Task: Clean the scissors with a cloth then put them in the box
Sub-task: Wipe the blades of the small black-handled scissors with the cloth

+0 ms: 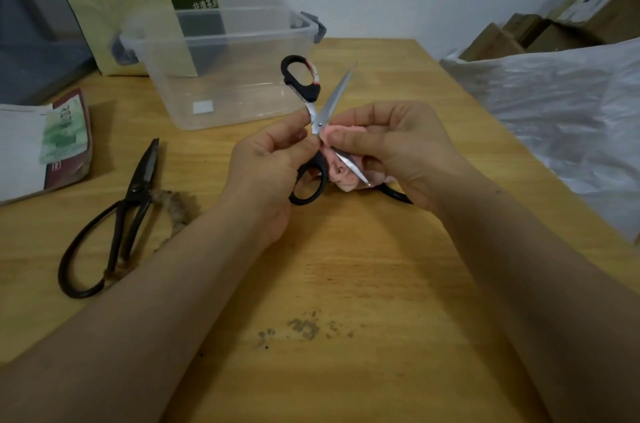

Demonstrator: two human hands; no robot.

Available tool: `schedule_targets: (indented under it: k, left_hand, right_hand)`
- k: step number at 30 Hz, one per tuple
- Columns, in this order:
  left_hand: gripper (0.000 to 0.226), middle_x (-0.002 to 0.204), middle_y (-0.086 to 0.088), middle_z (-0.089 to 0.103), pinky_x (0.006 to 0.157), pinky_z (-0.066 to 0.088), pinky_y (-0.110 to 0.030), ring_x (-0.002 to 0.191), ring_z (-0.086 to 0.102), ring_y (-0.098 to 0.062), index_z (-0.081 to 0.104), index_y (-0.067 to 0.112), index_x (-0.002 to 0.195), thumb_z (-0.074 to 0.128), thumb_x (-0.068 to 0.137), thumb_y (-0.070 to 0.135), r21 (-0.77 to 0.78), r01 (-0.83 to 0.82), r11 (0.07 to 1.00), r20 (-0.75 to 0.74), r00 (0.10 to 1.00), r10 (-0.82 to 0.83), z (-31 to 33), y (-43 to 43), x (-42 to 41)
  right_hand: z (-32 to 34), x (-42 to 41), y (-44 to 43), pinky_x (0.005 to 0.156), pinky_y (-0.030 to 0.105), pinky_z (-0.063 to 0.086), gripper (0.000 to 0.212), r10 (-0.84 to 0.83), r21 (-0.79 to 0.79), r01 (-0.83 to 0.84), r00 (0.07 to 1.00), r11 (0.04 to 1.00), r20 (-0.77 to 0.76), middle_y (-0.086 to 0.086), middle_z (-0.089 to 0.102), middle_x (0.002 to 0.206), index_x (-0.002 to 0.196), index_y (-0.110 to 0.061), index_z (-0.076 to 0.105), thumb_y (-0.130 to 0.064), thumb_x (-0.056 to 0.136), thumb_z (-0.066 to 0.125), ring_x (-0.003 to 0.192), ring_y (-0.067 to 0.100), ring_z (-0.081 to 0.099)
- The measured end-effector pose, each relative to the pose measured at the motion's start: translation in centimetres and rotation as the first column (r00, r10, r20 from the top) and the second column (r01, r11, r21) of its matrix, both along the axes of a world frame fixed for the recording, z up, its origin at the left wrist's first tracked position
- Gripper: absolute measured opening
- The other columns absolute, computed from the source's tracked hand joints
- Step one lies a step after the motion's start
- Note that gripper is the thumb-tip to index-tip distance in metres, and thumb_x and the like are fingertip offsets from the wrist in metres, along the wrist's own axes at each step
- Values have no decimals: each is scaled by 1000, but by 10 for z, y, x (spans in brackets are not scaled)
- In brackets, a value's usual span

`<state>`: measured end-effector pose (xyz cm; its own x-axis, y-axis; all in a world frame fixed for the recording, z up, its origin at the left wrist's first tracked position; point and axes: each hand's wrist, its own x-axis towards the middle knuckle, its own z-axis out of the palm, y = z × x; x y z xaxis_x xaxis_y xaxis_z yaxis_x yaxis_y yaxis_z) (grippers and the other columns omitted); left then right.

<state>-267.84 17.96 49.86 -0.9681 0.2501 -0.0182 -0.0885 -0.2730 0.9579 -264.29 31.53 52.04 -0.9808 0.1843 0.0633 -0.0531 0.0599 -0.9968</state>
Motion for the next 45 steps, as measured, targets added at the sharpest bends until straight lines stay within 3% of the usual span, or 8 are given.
schedule_targets:
  k: [6, 11, 18, 24, 29, 34, 38, 45]
  left_hand:
    - [36, 112, -13, 66, 81, 57, -27, 92, 66, -18, 63, 13, 118, 59, 85, -3, -14, 7, 1000, -57, 998, -7, 0, 2, 2]
    - [39, 118, -13, 63, 92, 53, -33, 107, 63, -22, 60, 11, 123, 58, 87, -4, -32, 12, 999, -75, 997, -14, -3, 4, 3]
    - [38, 119, -12, 62, 88, 53, -30, 107, 63, -22, 61, 11, 121, 59, 85, -3, -7, 37, 999, -34, 999, -38, -5, 8, 3]
    - [34, 115, -6, 64, 89, 54, -31, 105, 63, -18, 62, 14, 116, 58, 86, -4, -7, 34, 999, -27, 999, -34, -4, 7, 4]
    - [35, 104, -2, 65, 81, 55, -24, 94, 65, -13, 61, 10, 118, 58, 86, -4, 2, 30, 1000, -32, 999, -30, -4, 9, 4]
    - [32, 98, 3, 65, 76, 56, -20, 88, 64, -9, 63, 12, 113, 58, 87, -4, -7, 9, 1000, -21, 1000, -9, -4, 9, 3]
    - [33, 103, -7, 65, 49, 46, -13, 71, 58, -10, 63, 9, 116, 57, 87, -5, -17, 2, 1000, -20, 1000, -2, -3, 10, 3]
    - [31, 83, 8, 60, 74, 48, -25, 76, 59, -9, 67, 14, 110, 59, 86, -4, -43, -32, 999, -18, 999, 31, -1, 9, 5]
  right_hand:
    - [0, 0, -1, 36, 21, 42, 19, -1, -31, 1, 1000, 1000, 8, 22, 66, 68, 89, 10, 68, -4, 77, 74, 45, 20, 60]
    - [-2, -4, -2, 43, 22, 50, 13, -52, 20, 52, 999, 998, -1, 8, 69, 64, 73, -7, 67, 3, 74, 74, 50, 13, 64]
    - [-2, -6, 2, 41, 18, 44, 25, -64, -58, 65, 998, 996, 18, 12, 67, 71, 70, -11, 57, 8, 73, 73, 51, 14, 61]
    - [-4, -8, -1, 50, 26, 51, 29, -108, 98, 112, 993, 989, -45, 2, 63, 57, 62, -14, 55, 3, 74, 74, 49, 11, 61]
    - [-4, -8, 1, 39, 15, 41, 30, -114, 52, 118, 992, 992, -60, 5, 63, 56, 59, -14, 55, 6, 76, 70, 52, 16, 59]
    - [-8, -11, -1, 48, 23, 50, 30, -145, 88, 151, 987, 985, -74, -3, 61, 49, 59, -15, 54, 4, 77, 71, 50, 12, 60]
    - [-12, -15, -3, 56, 30, 53, 29, -216, 123, 229, 970, 966, -108, -4, 58, 49, 60, -14, 53, 2, 78, 70, 50, 11, 58]
    - [-6, -15, 11, 50, 21, 50, 18, -388, 10, 388, 922, 922, 19, 2, 67, 78, 92, -16, 64, -9, 79, 73, 60, 10, 67]
